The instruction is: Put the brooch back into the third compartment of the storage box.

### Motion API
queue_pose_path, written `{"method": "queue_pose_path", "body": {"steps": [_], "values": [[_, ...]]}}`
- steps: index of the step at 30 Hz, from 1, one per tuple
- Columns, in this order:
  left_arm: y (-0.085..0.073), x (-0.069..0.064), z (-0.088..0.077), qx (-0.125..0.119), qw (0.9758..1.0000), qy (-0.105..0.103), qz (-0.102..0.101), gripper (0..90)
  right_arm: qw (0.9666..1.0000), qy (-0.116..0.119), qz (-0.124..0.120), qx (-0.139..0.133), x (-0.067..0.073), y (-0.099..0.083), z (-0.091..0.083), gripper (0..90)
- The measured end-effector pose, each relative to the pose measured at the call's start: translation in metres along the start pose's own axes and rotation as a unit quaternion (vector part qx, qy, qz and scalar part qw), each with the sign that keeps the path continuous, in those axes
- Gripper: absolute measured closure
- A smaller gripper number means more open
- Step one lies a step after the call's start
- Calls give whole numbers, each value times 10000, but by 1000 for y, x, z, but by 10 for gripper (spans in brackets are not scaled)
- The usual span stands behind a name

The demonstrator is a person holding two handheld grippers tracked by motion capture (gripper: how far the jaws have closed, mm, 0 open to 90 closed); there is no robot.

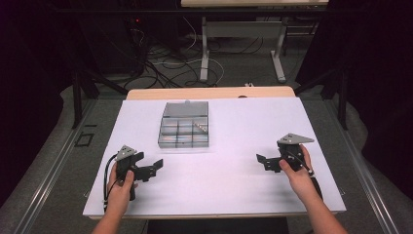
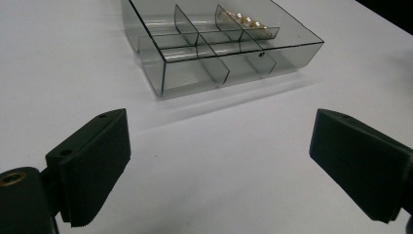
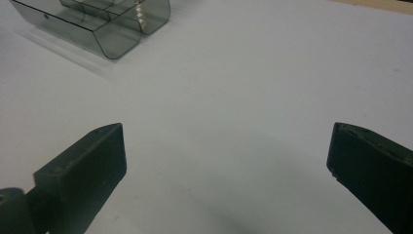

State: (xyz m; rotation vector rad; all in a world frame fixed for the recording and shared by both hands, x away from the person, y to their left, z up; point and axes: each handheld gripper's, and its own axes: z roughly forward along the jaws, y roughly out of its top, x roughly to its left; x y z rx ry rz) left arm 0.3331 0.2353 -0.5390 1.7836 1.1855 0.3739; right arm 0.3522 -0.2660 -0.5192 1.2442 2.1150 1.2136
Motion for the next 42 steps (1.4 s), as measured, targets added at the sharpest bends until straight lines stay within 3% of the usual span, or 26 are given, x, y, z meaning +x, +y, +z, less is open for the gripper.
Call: {"method": "queue_pose_path", "body": {"steps": [8,15,23,31,37,42], "values": [[0,0,0,-19,10000,24,-10,83,9990,-180,400,-116,-24,-15,-8,0],[1,0,1,89,9999,9,55,83,9964,-281,788,-104,-34,-27,-2,10],[0,2,0,93,9999,61,56,83,9966,-452,687,-48,-36,-32,-3,10],[0,2,0,115,9999,97,42,83,9947,-541,869,-35,-38,-35,-2,12],[0,2,0,115,9999,100,43,83,9946,-537,883,2,-38,-36,-2,14],[0,3,0,106,9999,62,30,83,9936,-672,907,32,-41,-37,-1,25]]}}
